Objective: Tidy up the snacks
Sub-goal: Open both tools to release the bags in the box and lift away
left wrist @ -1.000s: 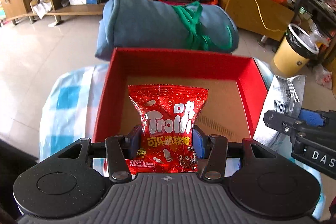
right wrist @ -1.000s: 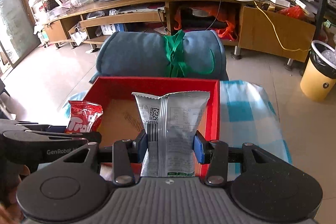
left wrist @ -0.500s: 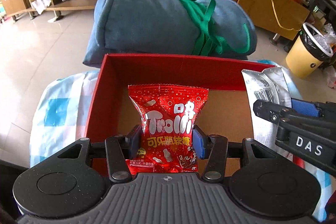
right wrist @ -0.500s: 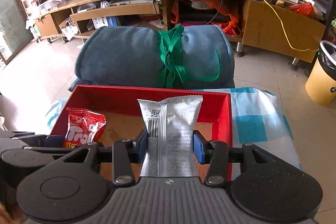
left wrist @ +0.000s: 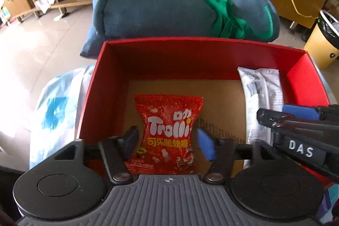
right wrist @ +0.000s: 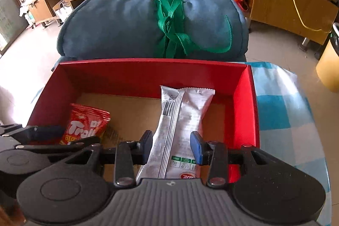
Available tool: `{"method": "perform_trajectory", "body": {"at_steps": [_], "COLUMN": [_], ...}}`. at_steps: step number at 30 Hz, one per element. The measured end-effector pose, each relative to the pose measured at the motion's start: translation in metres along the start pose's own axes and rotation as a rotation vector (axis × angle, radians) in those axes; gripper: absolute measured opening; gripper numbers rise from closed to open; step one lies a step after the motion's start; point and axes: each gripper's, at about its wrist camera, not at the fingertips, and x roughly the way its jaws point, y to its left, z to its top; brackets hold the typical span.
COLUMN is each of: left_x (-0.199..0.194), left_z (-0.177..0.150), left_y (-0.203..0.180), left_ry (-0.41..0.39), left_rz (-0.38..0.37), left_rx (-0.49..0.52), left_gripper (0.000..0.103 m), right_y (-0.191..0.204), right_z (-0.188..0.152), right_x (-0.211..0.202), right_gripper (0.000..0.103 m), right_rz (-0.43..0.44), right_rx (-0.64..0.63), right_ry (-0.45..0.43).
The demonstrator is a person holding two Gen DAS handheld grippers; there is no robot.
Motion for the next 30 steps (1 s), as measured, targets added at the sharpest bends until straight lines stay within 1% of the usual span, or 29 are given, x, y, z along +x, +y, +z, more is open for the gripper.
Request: {"method": "perform_trajectory", "body": {"at_steps": [3, 9, 16, 20, 30], "left_x": [-0.006, -0.015, -0.037, -0.047, -0.064], "left_z": [0.000, 0.002, 0.000, -0.002, -0.011], "left_y": [-0.002, -0.003, 0.000, 0.003, 0.009], "left_ry": [-0.020, -0.042, -0.088, -0.096, -0.114], "left_rz": [0.021, 0.031, 0.036, 0.029, 0.020], "left_rx": [0.019, 0.024, 0.031, 0.027, 0.031], "left_gripper": [0.079, 0.084, 0.086, 0.086, 0.087], "right_y": [0.001, 0.003, 0.006, 0.009, 0.016], "right_z": [0.000, 0.001, 0.000, -0.002, -0.011], "right_x": [-0.005, -0.018, -0.040, -0.050, -0.069], "right_gripper": [0.035, 0.036, 0.038, 0.041, 0.041], "right_rz": [-0.010, -0.010, 0.006, 0.011, 0.028], "right_rx": [-0.007, -0.003, -0.005, -0.011, -0.027], "right_ry": [-0.013, -0.035, -0.071, -0.085, -0.100]}}
